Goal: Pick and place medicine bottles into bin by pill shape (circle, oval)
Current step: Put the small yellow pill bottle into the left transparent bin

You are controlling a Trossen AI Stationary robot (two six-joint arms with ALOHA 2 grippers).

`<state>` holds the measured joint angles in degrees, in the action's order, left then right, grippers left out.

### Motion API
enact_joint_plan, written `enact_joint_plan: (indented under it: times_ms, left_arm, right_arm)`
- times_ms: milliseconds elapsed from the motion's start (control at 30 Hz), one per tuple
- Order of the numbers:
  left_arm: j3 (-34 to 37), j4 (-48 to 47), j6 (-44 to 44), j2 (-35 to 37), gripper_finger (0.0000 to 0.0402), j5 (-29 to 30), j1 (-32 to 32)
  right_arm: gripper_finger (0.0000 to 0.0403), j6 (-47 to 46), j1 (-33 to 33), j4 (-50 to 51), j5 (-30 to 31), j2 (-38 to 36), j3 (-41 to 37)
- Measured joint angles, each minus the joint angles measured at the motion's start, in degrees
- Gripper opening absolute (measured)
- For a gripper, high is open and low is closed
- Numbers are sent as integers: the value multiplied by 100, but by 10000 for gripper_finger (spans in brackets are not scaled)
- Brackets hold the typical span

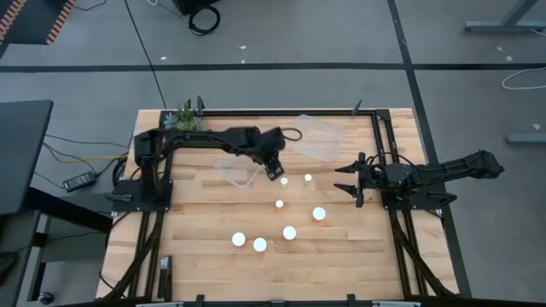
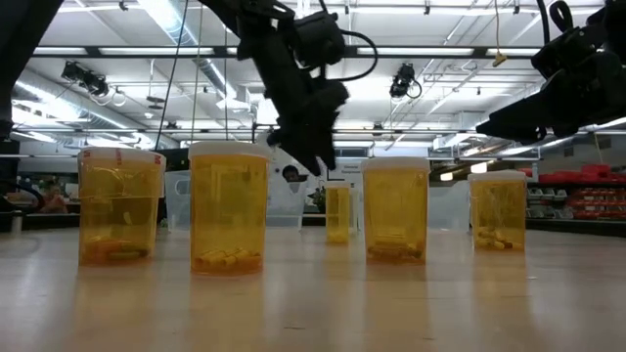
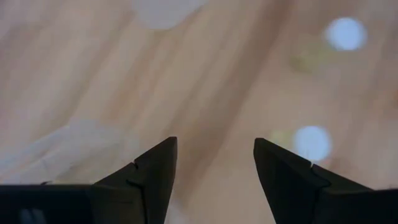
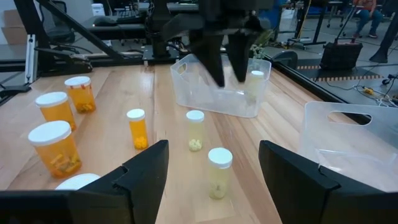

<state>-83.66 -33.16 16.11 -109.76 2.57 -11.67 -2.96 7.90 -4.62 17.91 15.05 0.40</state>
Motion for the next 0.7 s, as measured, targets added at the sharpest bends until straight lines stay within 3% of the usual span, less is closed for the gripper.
enact_joint_plan:
  times_ms: [233, 400, 700]
  left_arm:
    - [0, 353, -252, -211, 218, -376, 283]
    - [0, 458, -968, -220, 223, -375, 504]
    - [-2, 786, -1449, -283, 261, -362, 609]
  right_arm:
    - [257, 2, 0, 114, -2, 79, 2]
    - [257, 4, 2, 126, -3, 150, 2]
    - [257, 2, 0, 137, -2, 184, 2]
